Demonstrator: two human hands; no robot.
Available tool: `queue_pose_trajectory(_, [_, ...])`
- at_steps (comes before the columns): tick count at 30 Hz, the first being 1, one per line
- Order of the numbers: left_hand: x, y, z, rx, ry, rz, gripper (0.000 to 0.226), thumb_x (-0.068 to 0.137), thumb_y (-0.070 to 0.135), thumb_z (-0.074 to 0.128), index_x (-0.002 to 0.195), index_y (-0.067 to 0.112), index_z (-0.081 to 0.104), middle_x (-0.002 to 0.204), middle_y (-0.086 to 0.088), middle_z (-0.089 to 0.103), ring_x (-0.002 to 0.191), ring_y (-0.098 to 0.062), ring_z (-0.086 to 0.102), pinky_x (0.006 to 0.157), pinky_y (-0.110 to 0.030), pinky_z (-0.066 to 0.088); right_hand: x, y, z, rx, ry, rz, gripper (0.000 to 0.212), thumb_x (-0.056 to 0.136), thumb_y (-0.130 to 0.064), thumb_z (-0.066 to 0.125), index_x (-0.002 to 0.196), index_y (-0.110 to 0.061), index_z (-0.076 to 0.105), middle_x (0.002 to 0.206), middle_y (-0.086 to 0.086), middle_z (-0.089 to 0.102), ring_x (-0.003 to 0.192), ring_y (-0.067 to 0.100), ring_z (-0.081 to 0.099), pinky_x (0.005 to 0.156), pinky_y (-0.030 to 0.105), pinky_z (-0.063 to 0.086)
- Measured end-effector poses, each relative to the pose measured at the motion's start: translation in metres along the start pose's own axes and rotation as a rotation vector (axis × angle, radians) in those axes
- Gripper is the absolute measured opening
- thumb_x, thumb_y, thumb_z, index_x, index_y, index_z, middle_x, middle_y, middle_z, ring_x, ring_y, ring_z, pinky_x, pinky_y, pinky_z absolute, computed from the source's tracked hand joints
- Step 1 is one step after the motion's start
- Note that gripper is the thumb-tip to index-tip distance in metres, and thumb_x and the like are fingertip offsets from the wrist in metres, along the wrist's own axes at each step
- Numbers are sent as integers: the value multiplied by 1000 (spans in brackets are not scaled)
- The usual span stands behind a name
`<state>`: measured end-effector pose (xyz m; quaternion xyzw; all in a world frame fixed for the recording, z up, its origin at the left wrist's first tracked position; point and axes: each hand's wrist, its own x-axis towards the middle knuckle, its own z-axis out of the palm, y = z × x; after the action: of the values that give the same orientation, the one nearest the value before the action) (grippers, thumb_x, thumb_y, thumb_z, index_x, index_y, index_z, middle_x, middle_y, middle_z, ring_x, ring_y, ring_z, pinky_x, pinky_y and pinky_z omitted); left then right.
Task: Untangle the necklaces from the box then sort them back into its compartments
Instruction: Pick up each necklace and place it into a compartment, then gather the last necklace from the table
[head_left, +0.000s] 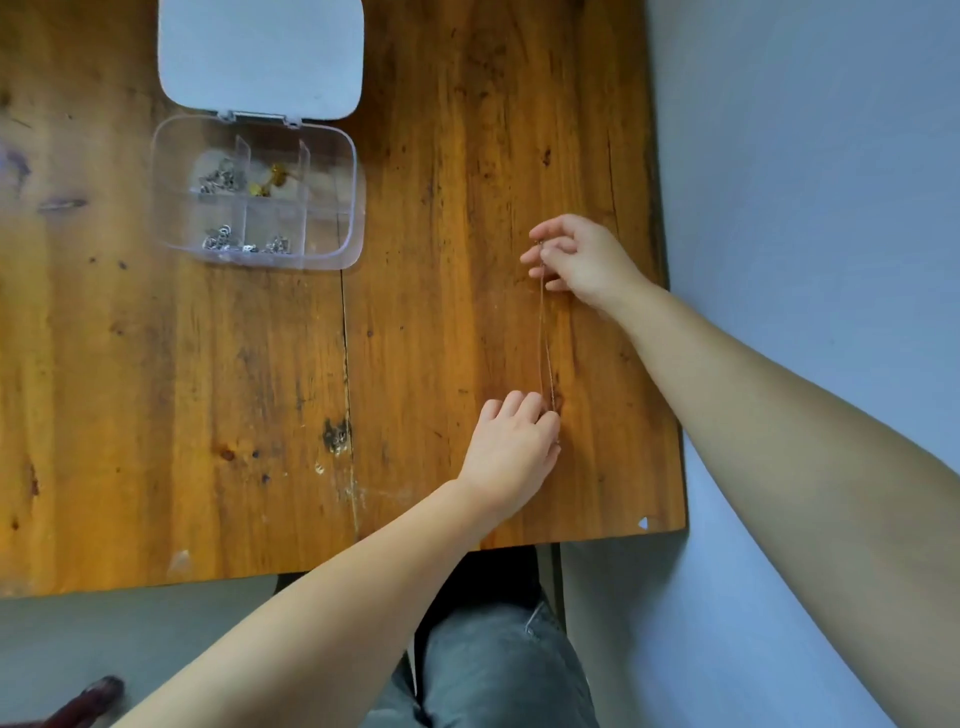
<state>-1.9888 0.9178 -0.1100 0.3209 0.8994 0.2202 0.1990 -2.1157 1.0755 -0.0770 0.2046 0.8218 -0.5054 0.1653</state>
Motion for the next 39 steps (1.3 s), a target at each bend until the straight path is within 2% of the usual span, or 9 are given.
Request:
queue_pose_trajectory(5, [2, -4, 3, 37, -15, 32, 22, 92, 29, 56, 108, 14, 61, 113, -7, 60, 107, -25, 50, 96, -39, 40, 4, 8, 8, -253, 4, -122, 22, 97, -12, 47, 117, -16, 56, 107, 0, 65, 94, 8, 59, 72, 10, 41])
queue_pose_trajectory(10, [3, -22, -21, -21, -58, 61, 27, 92, 34, 53, 112, 17, 57, 113, -4, 57, 106, -22, 47, 91, -32, 40, 7, -5, 3, -481, -71, -159, 34, 97, -11, 46, 130, -17, 48, 123, 7, 58, 104, 17, 58, 81, 22, 47])
queue_pose_trajectory(17, [13, -118, -138, 46, 192, -21, 14, 89, 20, 56, 98, 10, 61, 93, -7, 62, 88, -28, 52, 73, -34, 39, 36, -62, 1, -400, -84, -58, 28, 98, -15, 44, 125, -16, 53, 120, 7, 63, 94, 13, 61, 74, 22, 47])
queue_pose_trajectory(21, [30, -195, -219, 4, 458, -223, 14, 87, 8, 55, 99, 4, 61, 96, -14, 62, 91, -33, 53, 77, -41, 45, 72, -108, 40, -199, -56, -9, 33, 98, -18, 44, 130, -11, 51, 124, 8, 61, 97, 12, 61, 70, 19, 52])
queue_pose_trajectory(24, [57, -247, -265, -82, 577, -467, 23, 88, 12, 50, 109, 3, 57, 109, -18, 59, 103, -33, 49, 88, -42, 41, 98, -143, 75, 25, 31, 110, 46, 98, -21, 44, 141, -8, 37, 141, 14, 47, 120, 25, 53, 90, 35, 53])
queue_pose_trajectory(28, [103, -284, -298, -442, 371, -808, 46, 90, 19, 50, 133, 6, 40, 129, -17, 51, 116, -33, 52, 97, -43, 45, 128, -171, 105, 212, 138, 266, 54, 97, -21, 48, 145, -8, 28, 145, 12, 44, 125, 30, 50, 98, 42, 49])
queue_pose_trajectory(31, [124, -297, -303, -749, 263, -849, 43, 89, 9, 50, 131, 4, 46, 126, -18, 57, 114, -35, 56, 96, -43, 48, 137, -177, 114, 272, 199, 245, 35, 97, -13, 47, 130, -5, 51, 121, 6, 61, 112, 27, 58, 76, 30, 54])
queue_pose_trajectory(35, [121, -310, -300, -863, 292, -805, 33, 81, -6, 49, 106, 9, 63, 116, -17, 64, 90, -29, 59, 67, -31, 51, 136, -178, 117, 232, 274, 171, 29, 96, -6, 44, 121, -8, 59, 120, 8, 63, 101, 22, 60, 61, 19, 48])
queue_pose_trajectory(39, [101, -313, -296, -940, 379, -665, 26, 84, 0, 51, 104, 9, 63, 95, -7, 65, 67, -13, 52, 50, -17, 40, 121, -180, 118, 154, 296, 57, 25, 95, -10, 48, 116, -12, 61, 116, 5, 64, 105, 22, 60, 83, 31, 55])
